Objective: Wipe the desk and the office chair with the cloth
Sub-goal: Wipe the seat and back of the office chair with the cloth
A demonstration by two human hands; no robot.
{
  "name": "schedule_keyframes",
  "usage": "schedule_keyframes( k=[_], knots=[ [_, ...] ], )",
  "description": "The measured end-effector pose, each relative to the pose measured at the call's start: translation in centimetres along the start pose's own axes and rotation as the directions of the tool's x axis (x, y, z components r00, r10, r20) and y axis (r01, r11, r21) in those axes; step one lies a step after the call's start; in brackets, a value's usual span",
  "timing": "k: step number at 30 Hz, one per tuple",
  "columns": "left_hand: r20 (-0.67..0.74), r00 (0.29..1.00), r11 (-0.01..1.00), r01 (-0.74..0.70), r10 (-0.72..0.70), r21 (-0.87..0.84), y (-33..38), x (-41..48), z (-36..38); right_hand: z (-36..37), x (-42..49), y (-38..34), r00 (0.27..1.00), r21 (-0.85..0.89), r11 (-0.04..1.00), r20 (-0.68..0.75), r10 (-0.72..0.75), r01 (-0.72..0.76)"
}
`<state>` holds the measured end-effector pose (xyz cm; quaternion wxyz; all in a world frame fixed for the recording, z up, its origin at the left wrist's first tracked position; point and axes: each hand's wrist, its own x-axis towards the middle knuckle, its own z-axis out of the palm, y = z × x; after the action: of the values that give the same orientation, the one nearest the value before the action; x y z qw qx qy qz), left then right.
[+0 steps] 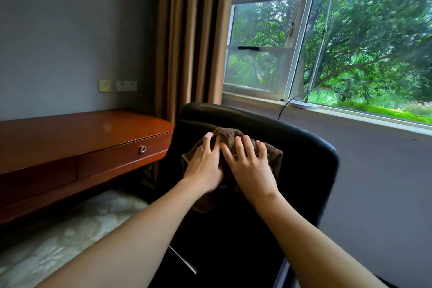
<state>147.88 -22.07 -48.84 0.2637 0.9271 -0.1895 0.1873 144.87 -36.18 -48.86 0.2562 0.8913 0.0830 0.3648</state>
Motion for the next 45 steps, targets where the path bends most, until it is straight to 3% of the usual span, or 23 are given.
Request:
schedule_keyframes(
  k=[13,26,32,37,45],
  knots=[
    [0.018,0.998,0.998,-0.061,0.061,-0.022,8.7,-4.2,1.5,-3.0,-8.6,5.4,0.993,0.12,0.986,-0.015,0.117,-0.115],
    [0.029,0.989,0.977,-0.142,0.148,-0.162,10.8,-8.5,5.0,-2.6,-14.7,5.8,0.985,0.207,0.965,-0.029,0.168,-0.158],
    [0.029,0.989,0.987,-0.144,0.146,-0.076,10.1,-9.4,6.4,-2.1,-15.4,4.3,0.984,0.177,0.969,-0.01,0.179,-0.174],
    [0.081,0.994,0.997,-0.081,0.08,0.009,8.1,-8.8,8.3,-1.6,-14.4,3.7,0.995,0.132,0.986,0.007,0.101,-0.101],
    [0.011,0.999,0.981,-0.032,0.03,0.192,4.3,-5.8,8.2,-0.7,-10.1,2.6,1.0,0.112,0.993,0.016,0.024,-0.025]
  ],
)
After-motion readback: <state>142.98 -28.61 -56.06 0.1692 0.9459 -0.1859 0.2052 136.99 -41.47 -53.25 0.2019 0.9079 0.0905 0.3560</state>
